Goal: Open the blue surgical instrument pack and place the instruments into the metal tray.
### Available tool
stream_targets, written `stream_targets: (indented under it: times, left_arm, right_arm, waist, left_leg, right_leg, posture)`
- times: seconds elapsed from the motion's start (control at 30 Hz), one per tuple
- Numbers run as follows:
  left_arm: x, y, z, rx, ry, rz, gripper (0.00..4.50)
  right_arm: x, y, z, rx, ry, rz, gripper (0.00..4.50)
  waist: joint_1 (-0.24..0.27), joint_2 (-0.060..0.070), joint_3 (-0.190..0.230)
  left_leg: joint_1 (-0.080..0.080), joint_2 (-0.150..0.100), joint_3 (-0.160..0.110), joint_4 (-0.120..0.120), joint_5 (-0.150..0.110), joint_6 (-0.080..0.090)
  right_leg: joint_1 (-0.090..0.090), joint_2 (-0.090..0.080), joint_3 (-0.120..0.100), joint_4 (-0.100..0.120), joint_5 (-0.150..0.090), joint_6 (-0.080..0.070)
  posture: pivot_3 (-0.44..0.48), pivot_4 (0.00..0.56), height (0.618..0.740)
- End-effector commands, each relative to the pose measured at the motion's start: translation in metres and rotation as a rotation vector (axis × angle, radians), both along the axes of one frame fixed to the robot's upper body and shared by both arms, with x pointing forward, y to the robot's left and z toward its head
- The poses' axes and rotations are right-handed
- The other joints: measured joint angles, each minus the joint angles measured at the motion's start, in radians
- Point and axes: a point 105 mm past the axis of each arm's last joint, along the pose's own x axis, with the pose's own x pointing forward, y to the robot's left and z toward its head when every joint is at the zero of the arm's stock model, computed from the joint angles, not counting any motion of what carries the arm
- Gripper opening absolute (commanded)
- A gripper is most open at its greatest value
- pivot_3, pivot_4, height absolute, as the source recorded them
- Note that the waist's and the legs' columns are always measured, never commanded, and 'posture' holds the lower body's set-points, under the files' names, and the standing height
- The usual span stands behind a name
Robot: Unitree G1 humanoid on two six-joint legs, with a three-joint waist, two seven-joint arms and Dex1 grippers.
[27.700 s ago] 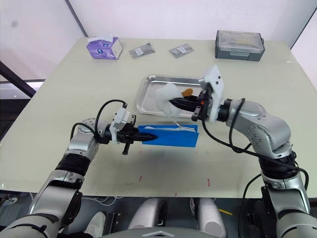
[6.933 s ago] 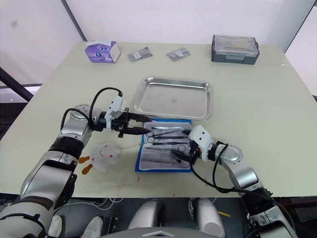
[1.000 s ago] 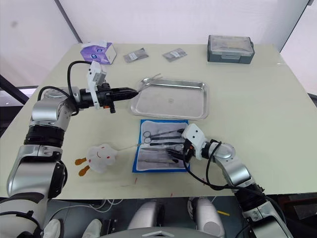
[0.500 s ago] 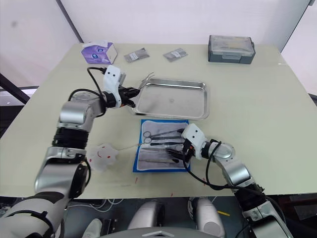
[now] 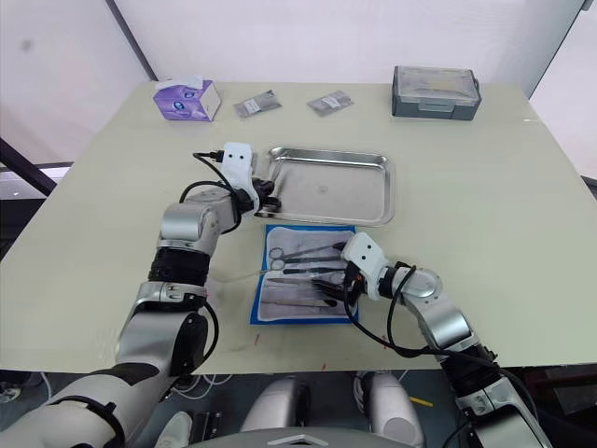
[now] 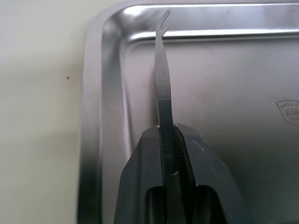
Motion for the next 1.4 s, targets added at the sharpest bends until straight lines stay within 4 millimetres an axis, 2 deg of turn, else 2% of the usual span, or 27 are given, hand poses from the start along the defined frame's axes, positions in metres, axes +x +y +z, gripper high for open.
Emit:
stream_targets:
  times: [0.03, 0.83, 1.03, 1.13, 1.4]
  left_arm:
    - [0.001, 0.006, 0.008, -0.014, -0.023, 0.016, 0.08]
    - [0.001, 0.004, 0.01, -0.015, -0.029, 0.008, 0.08]
    - [0.002, 0.008, 0.012, 0.016, -0.036, 0.031, 2.51]
    - [0.002, 0.005, 0.018, 0.008, -0.049, 0.025, 2.51]
    - [-0.005, -0.006, 0.055, -0.005, -0.175, -0.059, 2.51]
  right_arm:
    - [-0.012, -0.016, -0.055, -0.16, 0.165, -0.046, 4.5]
    - [-0.012, -0.014, -0.056, -0.156, 0.158, -0.047, 4.5]
    - [-0.011, -0.013, -0.055, -0.148, 0.152, -0.047, 4.5]
    - [-0.011, -0.013, -0.055, -0.148, 0.152, -0.046, 4.5]
    - [-0.01, -0.014, -0.055, -0.148, 0.152, -0.047, 4.5]
  waist:
    - [0.0, 0.0, 0.0]
    - [0.0, 0.0, 0.0]
    - [0.0, 0.0, 0.0]
    - [-0.001, 0.0, 0.0]
    - [0.0, 0.0, 0.0]
  left_leg:
    - [0.0, 0.0, 0.0, 0.0, 0.0, 0.0]
    - [0.0, 0.0, 0.0, 0.0, 0.0, -0.001]
    - [0.0, 0.0, 0.0, -0.001, 0.0, -0.001]
    - [0.002, 0.0, 0.0, -0.002, 0.0, -0.001]
    - [0.001, 0.0, 0.0, -0.002, 0.001, -0.002]
  right_leg:
    - [0.0, 0.0, 0.0, 0.0, 0.0, 0.0]
    - [0.0, 0.0, 0.0, 0.0, 0.0, 0.0]
    - [0.0, 0.0, 0.0, 0.0, 0.0, 0.0]
    - [0.0, 0.0, 0.002, 0.0, 0.0, 0.0]
    - [0.0, 0.0, 0.002, 0.0, 0.0, 0.0]
  posture:
    - [0.0, 0.15, 0.738]
    - [0.0, 0.15, 0.738]
    - [0.0, 0.15, 0.738]
    - [0.0, 0.15, 0.738]
    - [0.0, 0.15, 0.738]
